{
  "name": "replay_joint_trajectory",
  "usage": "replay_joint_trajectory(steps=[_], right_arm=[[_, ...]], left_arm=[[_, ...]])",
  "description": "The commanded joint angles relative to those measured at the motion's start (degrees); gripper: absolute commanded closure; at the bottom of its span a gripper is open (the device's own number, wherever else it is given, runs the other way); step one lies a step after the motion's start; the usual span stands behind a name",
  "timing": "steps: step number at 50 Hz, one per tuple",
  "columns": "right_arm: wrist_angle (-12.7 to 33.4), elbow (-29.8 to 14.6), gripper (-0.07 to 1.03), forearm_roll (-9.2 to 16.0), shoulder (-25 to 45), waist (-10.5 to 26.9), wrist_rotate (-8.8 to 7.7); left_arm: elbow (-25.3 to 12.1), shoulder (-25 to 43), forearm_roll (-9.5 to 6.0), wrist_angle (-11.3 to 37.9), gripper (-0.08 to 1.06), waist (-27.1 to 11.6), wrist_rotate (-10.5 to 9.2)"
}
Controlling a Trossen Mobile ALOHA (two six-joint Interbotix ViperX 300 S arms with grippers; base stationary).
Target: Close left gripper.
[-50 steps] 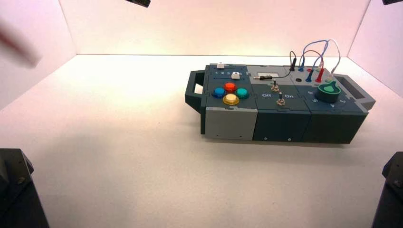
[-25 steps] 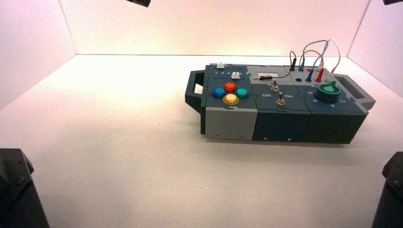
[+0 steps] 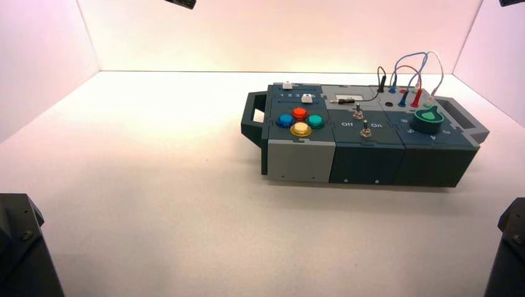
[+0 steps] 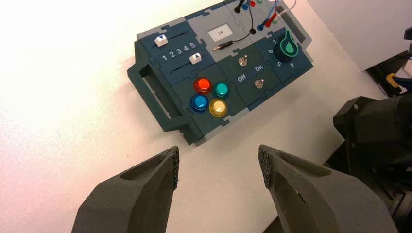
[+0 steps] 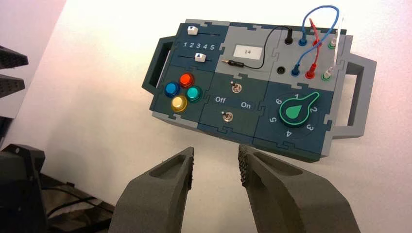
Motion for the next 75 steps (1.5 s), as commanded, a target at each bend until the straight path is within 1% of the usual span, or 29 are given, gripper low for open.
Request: replay_joint_trajectory(steps=[1, 10, 26, 28, 31, 34, 38, 40, 42, 43, 44, 45, 46, 48, 49, 51, 55, 75], right_arm=[[-0.35, -1.67, 0.46, 0.09, 0.44, -0.26, -0.09], [-0.44, -1.67, 0.46, -0.62, 0.44, -0.26, -0.09], [-0.35, -1.85, 0.46, -0.70, 0.44, -0.18, 0.00], [-0.35, -1.85, 0.46, -0.79, 0.44, -0.18, 0.00], [-0.44, -2.02, 0.46, -0.70, 0.44, -0.26, -0.09], [-0.35, -2.11, 0.46, -0.70, 0.44, -0.18, 0.00], [-0.35, -2.20, 0.46, -0.70, 0.44, -0.26, -0.09], [-0.35, -2.37, 0.46, -0.62, 0.44, -0.26, 0.00], [-0.35, -2.37, 0.46, -0.62, 0.44, -0.18, 0.00], [-0.35, -2.46, 0.46, -0.62, 0.44, -0.26, 0.00], [-0.35, -2.46, 0.46, -0.62, 0.44, -0.26, 0.09], [-0.35, -2.46, 0.46, -0.62, 0.44, -0.26, 0.18], [-0.35, -2.55, 0.46, -0.62, 0.44, -0.18, 0.18], [-0.35, -2.46, 0.46, -0.53, 0.44, -0.18, 0.26], [-0.35, -2.46, 0.46, -0.53, 0.44, -0.18, 0.26], [-0.44, -2.46, 0.46, -0.53, 0.44, -0.26, 0.26], [-0.44, -2.37, 0.46, -0.53, 0.44, -0.18, 0.26], [-0.09, -2.46, 0.46, -0.62, 0.44, -0.18, 0.00]], left_arm=[[-1.05, -0.44, 0.00, -0.53, 0.13, -0.26, 0.00], [-0.97, -0.53, 0.00, -0.53, 0.13, -0.26, 0.00], [-0.70, -0.62, 0.00, -0.53, 0.13, -0.26, 0.00], [-0.70, -0.62, 0.09, -0.53, 0.15, -0.26, 0.00], [-0.62, -0.97, 0.09, -0.44, 0.24, -0.26, 0.09], [-0.44, -1.49, 0.09, -0.44, 0.29, -0.26, 0.09], [-0.18, -2.11, 0.18, -0.44, 0.30, -0.26, 0.18], [0.00, -2.37, 0.35, -0.44, 0.32, -0.26, 0.26], [0.09, -2.72, 0.53, -0.35, 0.42, -0.26, 0.53], [0.26, -2.99, 0.62, -0.18, 0.62, -0.26, 0.88], [0.35, -3.08, 0.62, -0.09, 0.71, -0.26, 1.05], [0.53, -3.34, 0.53, 0.26, 0.93, -0.26, 1.32], [0.62, -3.69, 0.62, 0.44, 1.05, -0.26, 1.58], [0.70, -3.96, 0.62, 0.62, 0.98, -0.26, 1.67], [0.79, -4.04, 0.62, 0.88, 1.02, -0.26, 1.93], [0.79, -4.04, 0.70, 1.14, 1.00, -0.18, 2.11], [0.79, -3.78, 0.79, 1.85, 1.01, -0.26, 2.11], [0.00, -2.99, 0.88, 1.32, 1.01, -0.26, 2.11]])
